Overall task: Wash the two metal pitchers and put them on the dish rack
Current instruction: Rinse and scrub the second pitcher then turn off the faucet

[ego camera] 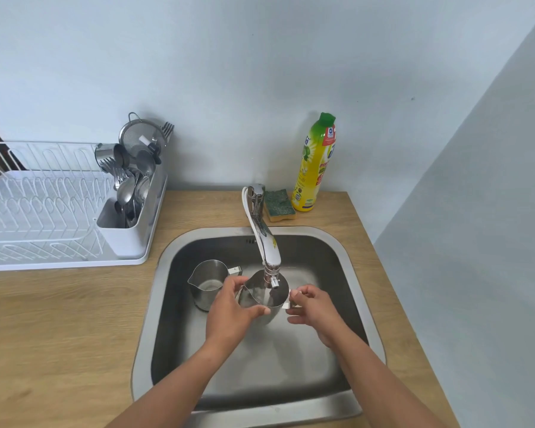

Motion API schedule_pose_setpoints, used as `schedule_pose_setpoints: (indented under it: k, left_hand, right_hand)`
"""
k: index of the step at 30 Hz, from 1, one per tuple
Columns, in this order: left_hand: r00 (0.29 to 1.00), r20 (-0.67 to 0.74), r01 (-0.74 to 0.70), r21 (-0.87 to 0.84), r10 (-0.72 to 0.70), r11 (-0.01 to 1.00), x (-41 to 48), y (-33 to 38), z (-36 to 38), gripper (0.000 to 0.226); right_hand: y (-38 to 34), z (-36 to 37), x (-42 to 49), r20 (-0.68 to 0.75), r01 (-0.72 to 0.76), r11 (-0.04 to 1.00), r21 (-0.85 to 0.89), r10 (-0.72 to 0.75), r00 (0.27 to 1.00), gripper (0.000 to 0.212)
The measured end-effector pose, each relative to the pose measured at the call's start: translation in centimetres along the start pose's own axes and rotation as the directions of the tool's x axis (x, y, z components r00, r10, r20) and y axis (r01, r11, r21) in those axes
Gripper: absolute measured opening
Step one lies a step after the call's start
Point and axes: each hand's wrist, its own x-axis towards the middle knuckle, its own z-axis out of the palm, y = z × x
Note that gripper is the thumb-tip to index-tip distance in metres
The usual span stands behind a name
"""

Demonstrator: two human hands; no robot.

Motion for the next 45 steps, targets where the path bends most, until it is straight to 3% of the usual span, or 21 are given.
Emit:
schedule_pose_setpoints:
  k: [6, 16, 20, 25, 30, 33, 45]
  left_hand:
    - [0.997, -0.072, 0.013, 0.067, -0.008, 0.998, 0.1, -0.4, -1.3, 0.070]
    - [0.979, -0.037, 0.198, -0.049, -0.200, 0.979, -0.8, -2.5, -1.8, 0.062]
    - [0.968, 0.035, 0.251, -0.113, -0.248, 0.961, -1.1, -3.1, -1.0, 0.059]
    - [0.975, 0.106, 0.208, -0.118, -0.196, 0.971, -1.0, -2.5, 0.2, 0.061]
    - [0.995, 0.051, 0.091, -0.087, -0.087, 0.992, -0.5, -1.5, -0.1, 0.066]
    - [0.992, 0.050, 0.120, -0.073, -0.116, 0.990, 0.0, -1.7, -0.7, 0.070]
    - [0.988, 0.085, 0.137, -0.116, -0.127, 0.984, 0.5, -0.6, -0.5, 0.060]
  right_hand:
    - [0.2, 1.8, 0.2, 0.077, -0.048, 0.998, 0.042, 0.045, 0.996, 0.014]
    - [0.1, 1.7, -0.4, 0.043, -0.039, 0.966, -0.256, 0.052, 0.998, 0.028]
    - [0.2, 0.9, -0.5, 0.002, -0.035, 0.954, -0.296, 0.037, 0.999, 0.026]
    - [0.6, -0.3, -0.3, -0.065, 0.026, 0.964, -0.263, -0.044, 0.997, 0.018]
    - [0.6, 0.2, -0.6, -0.046, 0.055, 0.984, -0.168, -0.064, 0.997, 0.015]
    - [0.2, 0.3, -0.9, 0.006, 0.013, 0.981, -0.194, -0.012, 1.000, 0.019]
    - [-0.9, -0.1, -0.8, -0.044, 0.000, 0.963, -0.269, -0.012, 0.999, 0.024]
